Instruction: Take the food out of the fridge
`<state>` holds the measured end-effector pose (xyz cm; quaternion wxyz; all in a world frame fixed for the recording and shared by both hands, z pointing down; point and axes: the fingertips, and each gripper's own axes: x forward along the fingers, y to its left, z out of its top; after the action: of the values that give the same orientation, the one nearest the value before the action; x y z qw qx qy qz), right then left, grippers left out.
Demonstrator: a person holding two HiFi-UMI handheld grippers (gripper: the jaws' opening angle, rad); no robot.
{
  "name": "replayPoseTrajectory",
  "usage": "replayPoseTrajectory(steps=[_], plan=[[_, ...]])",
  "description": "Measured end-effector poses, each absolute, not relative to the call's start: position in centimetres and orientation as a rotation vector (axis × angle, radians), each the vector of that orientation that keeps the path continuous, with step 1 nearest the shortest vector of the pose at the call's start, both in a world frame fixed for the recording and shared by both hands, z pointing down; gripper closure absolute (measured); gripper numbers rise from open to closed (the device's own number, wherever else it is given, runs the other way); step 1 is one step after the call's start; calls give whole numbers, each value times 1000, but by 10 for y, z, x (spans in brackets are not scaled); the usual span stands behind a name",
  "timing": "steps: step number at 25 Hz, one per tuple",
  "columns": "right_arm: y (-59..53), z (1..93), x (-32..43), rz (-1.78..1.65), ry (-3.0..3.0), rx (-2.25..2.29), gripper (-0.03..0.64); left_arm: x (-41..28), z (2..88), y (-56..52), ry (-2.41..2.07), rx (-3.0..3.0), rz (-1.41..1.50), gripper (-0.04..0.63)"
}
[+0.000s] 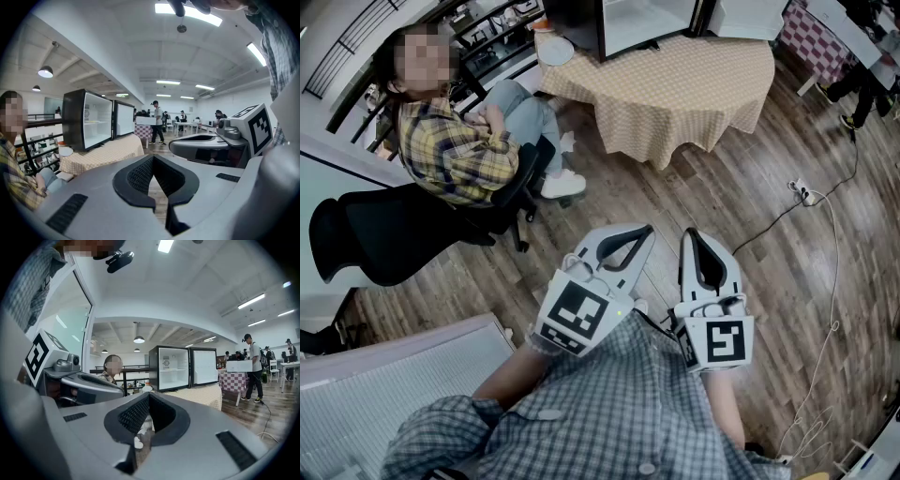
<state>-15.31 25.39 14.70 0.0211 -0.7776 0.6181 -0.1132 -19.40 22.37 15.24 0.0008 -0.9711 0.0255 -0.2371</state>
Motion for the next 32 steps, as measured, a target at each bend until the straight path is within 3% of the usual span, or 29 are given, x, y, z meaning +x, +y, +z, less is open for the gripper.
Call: replayPoseTrajectory(steps=[20, 32], plan=[[275, 145, -135, -320, 1961, -2353, 607, -178, 150, 250, 151, -3041, -754, 589], [314, 172, -94, -365, 1903, -2453, 607, -134, 163, 281, 69, -3049, -754, 589]])
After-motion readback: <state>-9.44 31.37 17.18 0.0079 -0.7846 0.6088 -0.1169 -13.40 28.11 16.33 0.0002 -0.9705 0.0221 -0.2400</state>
